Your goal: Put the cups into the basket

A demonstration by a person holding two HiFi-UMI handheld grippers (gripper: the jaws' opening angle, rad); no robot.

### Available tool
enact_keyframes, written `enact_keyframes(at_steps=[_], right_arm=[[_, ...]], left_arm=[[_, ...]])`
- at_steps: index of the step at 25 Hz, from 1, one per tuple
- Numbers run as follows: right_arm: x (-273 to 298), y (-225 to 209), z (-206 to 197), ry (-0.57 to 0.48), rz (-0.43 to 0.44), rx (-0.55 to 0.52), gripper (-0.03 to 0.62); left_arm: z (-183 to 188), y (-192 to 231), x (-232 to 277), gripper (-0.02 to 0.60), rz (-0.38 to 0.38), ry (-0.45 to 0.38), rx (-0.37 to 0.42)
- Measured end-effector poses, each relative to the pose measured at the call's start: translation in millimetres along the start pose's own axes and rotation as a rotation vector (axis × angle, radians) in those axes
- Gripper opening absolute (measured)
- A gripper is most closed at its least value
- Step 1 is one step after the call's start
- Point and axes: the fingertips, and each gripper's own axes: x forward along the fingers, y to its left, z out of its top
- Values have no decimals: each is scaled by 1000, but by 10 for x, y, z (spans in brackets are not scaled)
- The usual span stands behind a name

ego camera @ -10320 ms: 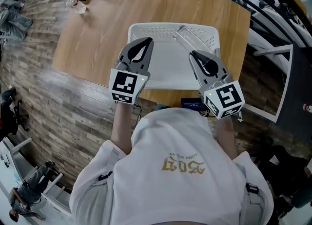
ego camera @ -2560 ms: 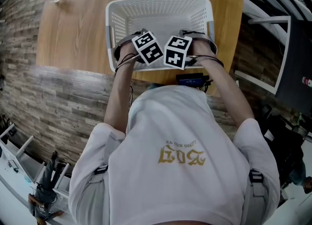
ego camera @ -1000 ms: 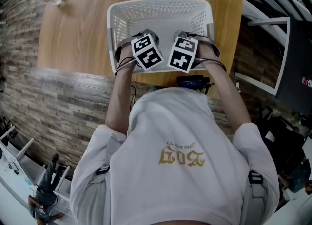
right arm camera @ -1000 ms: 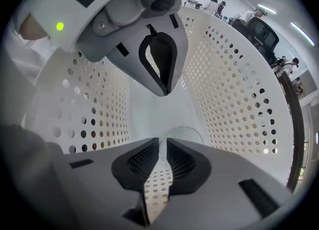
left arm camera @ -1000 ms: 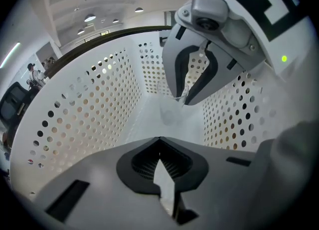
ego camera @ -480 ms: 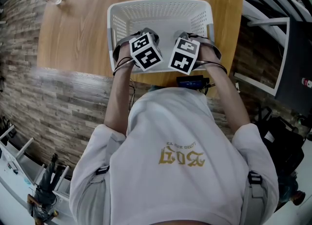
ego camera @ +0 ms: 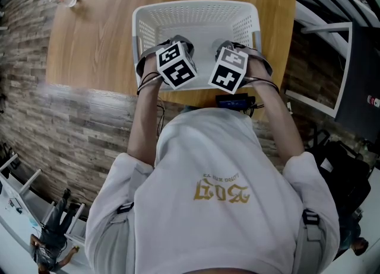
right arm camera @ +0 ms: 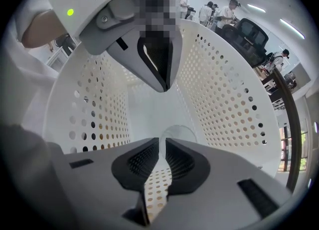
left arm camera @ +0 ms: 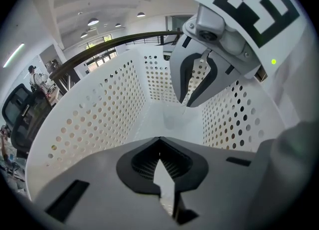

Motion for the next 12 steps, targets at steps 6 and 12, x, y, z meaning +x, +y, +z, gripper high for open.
enact_keyframes(at_steps=[6, 12], right_arm=[[-81, -2, 7, -33, -8, 30, 37], [-160, -35, 14, -47, -26, 35, 37]], left_arm=[[-8, -24, -56, 8, 4, -8, -4], [-3, -15, -125, 8, 10, -10, -8]])
